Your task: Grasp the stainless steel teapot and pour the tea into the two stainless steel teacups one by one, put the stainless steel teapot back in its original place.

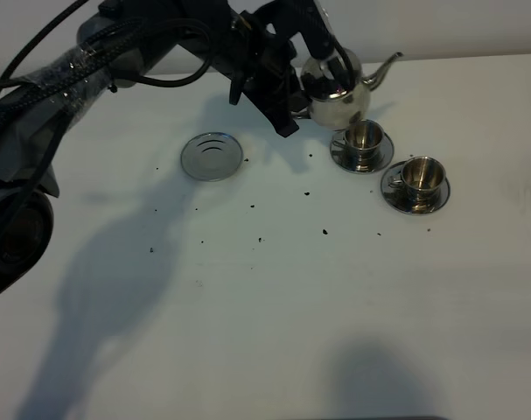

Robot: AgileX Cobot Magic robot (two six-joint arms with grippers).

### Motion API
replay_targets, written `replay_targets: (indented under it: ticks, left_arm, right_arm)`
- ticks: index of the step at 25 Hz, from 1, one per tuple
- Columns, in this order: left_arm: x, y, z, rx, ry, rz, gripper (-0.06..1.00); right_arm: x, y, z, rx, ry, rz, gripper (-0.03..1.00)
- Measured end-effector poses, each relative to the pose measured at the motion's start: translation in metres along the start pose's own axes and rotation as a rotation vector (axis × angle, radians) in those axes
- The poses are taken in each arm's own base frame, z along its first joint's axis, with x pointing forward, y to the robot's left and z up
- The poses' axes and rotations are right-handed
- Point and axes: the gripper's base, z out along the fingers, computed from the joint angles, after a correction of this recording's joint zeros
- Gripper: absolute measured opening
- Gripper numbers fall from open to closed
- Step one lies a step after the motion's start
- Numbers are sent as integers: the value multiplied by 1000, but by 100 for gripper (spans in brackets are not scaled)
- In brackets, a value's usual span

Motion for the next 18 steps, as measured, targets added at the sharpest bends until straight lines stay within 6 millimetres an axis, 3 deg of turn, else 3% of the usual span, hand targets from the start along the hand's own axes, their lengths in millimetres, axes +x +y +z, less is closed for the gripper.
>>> replay_targets:
  ticks: [18]
  left_arm:
    - [-15,-3,4,-89,-41,362,24]
  right_arm:
    - [0,0,0,0,0,0,45]
